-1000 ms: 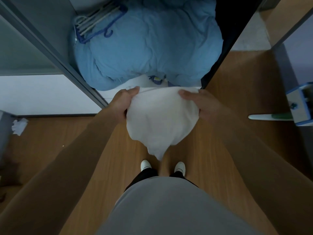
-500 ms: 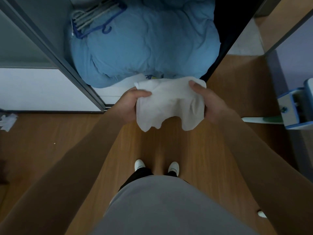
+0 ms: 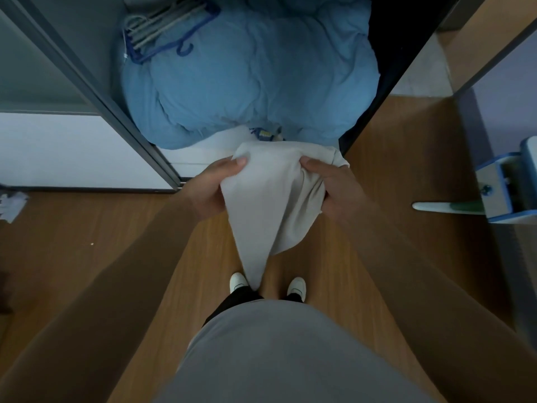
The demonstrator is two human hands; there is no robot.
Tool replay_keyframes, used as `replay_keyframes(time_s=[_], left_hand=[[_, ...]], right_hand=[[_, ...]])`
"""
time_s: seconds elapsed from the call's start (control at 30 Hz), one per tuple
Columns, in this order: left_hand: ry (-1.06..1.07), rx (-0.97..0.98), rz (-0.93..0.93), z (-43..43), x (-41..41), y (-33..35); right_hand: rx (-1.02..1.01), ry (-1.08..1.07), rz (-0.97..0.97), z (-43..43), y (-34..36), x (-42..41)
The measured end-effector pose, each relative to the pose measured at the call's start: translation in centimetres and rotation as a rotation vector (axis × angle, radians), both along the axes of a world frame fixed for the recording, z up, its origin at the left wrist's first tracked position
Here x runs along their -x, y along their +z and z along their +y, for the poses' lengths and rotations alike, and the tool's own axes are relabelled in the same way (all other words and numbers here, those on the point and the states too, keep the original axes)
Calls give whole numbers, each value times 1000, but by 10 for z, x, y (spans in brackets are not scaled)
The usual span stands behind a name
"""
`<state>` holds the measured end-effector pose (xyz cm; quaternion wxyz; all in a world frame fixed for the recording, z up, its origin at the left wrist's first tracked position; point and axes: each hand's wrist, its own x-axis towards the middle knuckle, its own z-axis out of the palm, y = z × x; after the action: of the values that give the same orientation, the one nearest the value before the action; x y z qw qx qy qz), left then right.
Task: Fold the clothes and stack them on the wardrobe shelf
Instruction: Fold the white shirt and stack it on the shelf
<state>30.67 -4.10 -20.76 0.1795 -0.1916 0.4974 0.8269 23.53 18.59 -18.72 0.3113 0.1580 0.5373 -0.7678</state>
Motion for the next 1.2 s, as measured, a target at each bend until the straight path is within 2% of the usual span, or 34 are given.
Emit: replay_keyframes(time_s=[0.07, 0.17, 0.3, 0.47, 0.63, 0.73, 0.83, 0.9, 1.03, 1.13, 1.2], left_hand=[[32, 113, 50, 5, -1, -6], [147, 277, 18, 13, 9, -6], [253, 221, -59, 15, 21, -1], [126, 277, 31, 16, 25, 11], [176, 333, 30, 15, 27, 26], [160, 307, 18, 10, 24, 29], [50, 253, 142, 6, 17, 28], [-45, 354, 227, 4, 13, 25], [-208, 687, 304, 5, 13, 26], [-180, 998, 400, 12, 18, 24], [-127, 1064, 405, 13, 21, 22]], right_hand=[[-22, -7, -13, -1, 1, 1], [-9, -26, -56, 3, 2, 2], [-41, 186, 26, 12, 5, 4], [-187, 375, 153, 1, 4, 0], [-416, 369, 222, 2, 1, 1], [-378, 312, 228, 4, 0, 4], [-343, 255, 191, 6, 2, 7], [-280, 233, 159, 7, 3, 8], [-234, 206, 121, 10, 2, 9], [-234, 214, 94, 13, 3, 12], [-233, 215, 74, 16, 5, 13]])
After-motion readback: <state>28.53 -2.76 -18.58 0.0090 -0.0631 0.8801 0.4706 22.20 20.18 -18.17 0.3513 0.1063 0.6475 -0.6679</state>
